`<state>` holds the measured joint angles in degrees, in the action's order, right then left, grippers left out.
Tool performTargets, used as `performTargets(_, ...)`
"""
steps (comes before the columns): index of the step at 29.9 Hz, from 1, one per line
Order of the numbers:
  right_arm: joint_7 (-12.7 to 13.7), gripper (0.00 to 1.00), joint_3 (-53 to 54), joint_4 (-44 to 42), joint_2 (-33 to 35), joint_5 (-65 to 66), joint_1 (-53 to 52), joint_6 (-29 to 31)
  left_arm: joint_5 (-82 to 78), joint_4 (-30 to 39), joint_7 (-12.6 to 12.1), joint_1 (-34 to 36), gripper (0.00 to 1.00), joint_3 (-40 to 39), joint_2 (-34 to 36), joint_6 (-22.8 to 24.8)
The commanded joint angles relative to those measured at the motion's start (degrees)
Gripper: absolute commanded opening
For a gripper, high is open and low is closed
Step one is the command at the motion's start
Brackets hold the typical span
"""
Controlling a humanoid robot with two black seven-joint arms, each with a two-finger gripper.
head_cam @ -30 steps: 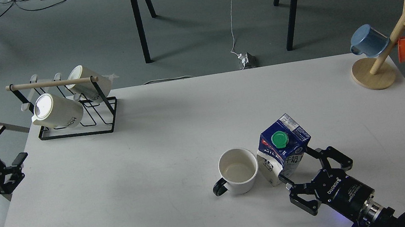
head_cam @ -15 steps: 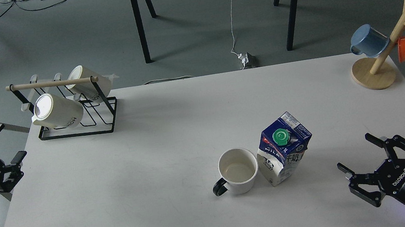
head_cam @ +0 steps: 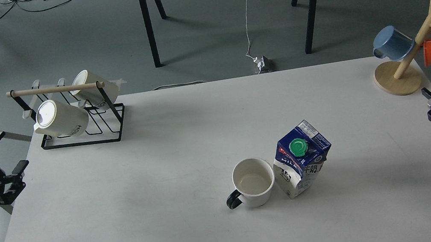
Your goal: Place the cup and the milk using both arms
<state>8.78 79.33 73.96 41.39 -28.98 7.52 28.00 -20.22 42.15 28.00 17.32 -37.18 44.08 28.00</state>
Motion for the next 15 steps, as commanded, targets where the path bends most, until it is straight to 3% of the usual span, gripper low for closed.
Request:
performTargets(1,0.01,0.99,-4.26,-4.96,-0.6,-0.02,-7.85,0.0,0.09,0.13,0.0,0.17,1.0,-0.08,-0.05,0.0)
performTargets(15,-0.61,0.99,-7.78,-8.83,-2.54,0.15,-12.79,0.0,0.09,3.03,0.0,3.68,1.0,-0.09,0.66,0.0)
